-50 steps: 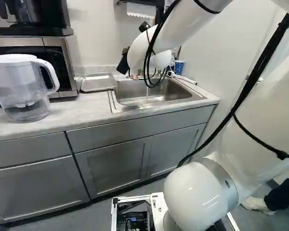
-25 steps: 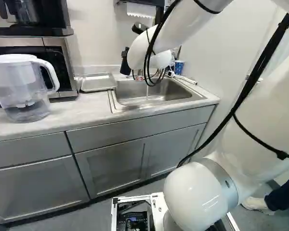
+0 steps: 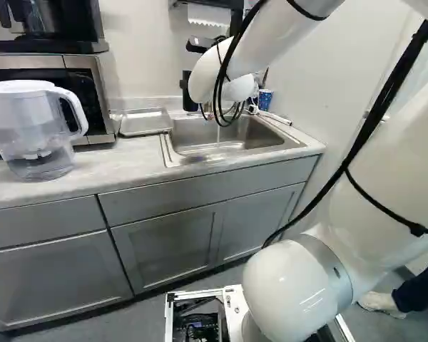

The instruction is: Rinse the cup and place it in the tray

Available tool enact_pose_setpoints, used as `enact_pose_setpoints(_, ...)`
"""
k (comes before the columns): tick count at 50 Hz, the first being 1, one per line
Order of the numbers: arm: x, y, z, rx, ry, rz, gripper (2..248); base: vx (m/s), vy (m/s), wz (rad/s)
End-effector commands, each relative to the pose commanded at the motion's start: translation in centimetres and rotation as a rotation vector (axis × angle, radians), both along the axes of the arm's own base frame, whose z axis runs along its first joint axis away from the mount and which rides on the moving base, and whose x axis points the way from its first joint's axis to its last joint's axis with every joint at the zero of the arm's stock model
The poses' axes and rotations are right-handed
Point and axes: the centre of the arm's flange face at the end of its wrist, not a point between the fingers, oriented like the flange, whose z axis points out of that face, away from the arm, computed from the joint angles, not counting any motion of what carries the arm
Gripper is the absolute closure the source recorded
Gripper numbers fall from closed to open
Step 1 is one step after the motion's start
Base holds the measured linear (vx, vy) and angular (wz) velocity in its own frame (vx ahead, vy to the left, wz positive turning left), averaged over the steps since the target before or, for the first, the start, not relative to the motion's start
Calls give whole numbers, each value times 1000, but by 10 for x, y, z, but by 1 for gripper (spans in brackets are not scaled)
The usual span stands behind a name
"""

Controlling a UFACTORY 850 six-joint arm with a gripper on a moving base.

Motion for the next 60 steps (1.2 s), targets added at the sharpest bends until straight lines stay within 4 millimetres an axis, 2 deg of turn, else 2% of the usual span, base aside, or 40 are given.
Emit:
enact_pose_setpoints(7, 0, 0, 0, -68, -22, 12, 129, 0, 0, 0)
enact_pose_setpoints(27, 0, 3, 0, -68, -22, 18, 129, 0, 0, 0)
enact_pose_setpoints(60, 8, 50, 2, -58, -37, 104, 129, 0, 0, 0)
